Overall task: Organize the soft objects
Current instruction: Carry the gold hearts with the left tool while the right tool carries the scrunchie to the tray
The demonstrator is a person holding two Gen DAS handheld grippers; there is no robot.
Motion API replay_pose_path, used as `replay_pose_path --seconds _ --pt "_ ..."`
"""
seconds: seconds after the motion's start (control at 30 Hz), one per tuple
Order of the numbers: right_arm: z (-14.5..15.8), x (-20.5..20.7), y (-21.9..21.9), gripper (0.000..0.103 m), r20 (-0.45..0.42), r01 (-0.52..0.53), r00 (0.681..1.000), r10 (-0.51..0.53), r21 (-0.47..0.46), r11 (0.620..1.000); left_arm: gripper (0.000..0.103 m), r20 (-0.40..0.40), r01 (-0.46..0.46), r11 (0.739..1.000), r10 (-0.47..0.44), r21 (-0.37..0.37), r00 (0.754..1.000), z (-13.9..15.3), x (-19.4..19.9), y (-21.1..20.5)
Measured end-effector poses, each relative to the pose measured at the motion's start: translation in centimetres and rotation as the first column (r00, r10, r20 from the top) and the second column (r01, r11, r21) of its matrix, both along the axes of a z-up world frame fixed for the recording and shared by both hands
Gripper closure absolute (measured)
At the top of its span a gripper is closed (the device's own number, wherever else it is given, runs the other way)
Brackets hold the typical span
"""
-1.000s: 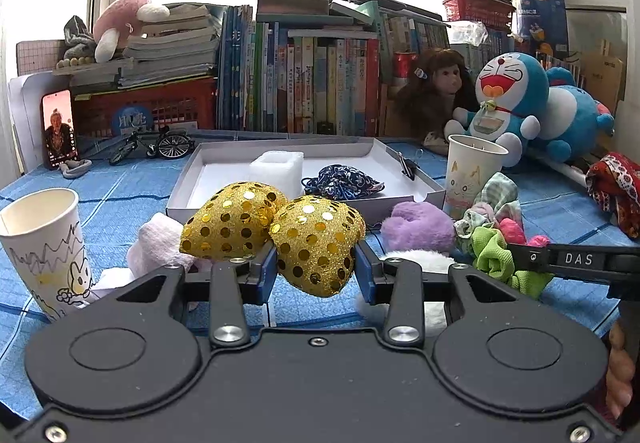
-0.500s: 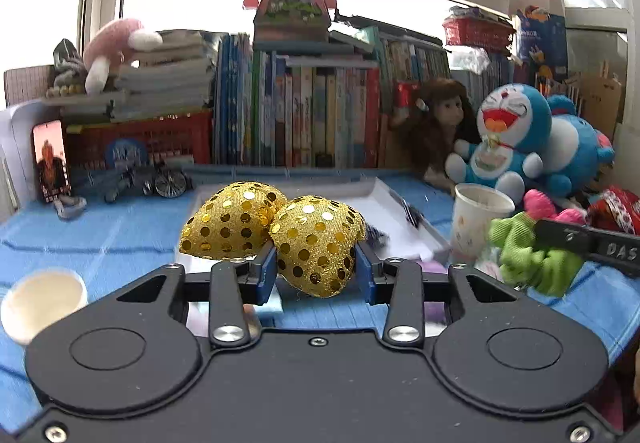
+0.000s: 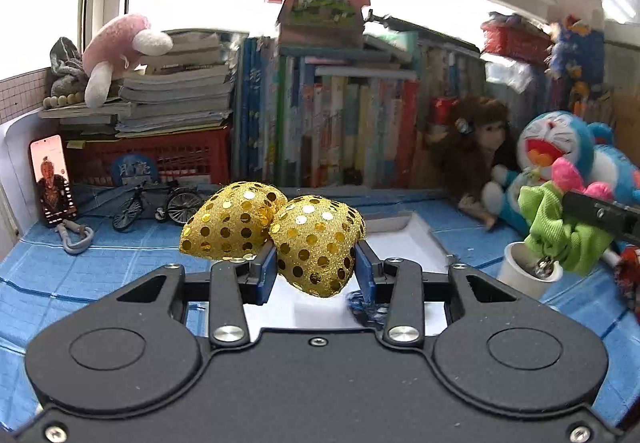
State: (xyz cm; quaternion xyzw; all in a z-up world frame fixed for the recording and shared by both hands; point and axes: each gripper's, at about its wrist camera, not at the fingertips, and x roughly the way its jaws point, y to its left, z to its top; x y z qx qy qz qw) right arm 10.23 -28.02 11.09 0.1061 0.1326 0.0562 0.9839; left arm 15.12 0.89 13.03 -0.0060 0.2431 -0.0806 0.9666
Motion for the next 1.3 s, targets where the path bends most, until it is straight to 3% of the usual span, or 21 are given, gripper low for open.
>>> replay_pose_path --seconds 0.33,0.5,0.7,1.0,1.2,1.3 --pt "-0.5 7.1 2.2 0.072 -0.102 0.001 0.995 0.001 0.014 1.000 0.065 -0.121 -0.082 0.997 0.081 -0.009 0.989 -1.6 6.5 1.0" --pt "-1.5 10.3 3.8 0.072 -0.153 0.024 0.988 -0.034 -0.065 0.998 0.065 -0.209 -0.116 0.992 0.103 -0.050 0.972 -2.9 9.4 1.5" --pt "-3.2 13.7 4.5 0.071 -0.221 0.058 0.972 -0.078 -0.098 0.994 0.065 -0.288 -0.138 0.989 0.118 -0.050 0.950 -4.5 11.6 1.4" --pt "-6.6 17.7 6.4 0.070 -0.329 0.054 0.939 -0.098 -0.142 0.988 0.064 -0.335 -0.142 0.989 0.125 -0.028 0.934 -6.5 12.8 0.6" --pt "-7.6 18.8 7.6 0.069 -0.340 0.066 0.931 -0.135 -0.207 0.976 0.063 -0.330 -0.135 0.991 0.123 -0.015 0.936 -6.8 13.1 -0.1" --pt "-7.9 19.0 7.8 0.069 -0.361 0.058 0.924 -0.126 -0.195 0.979 0.062 -0.333 -0.130 0.991 0.113 -0.030 0.936 -7.0 13.2 -0.1"
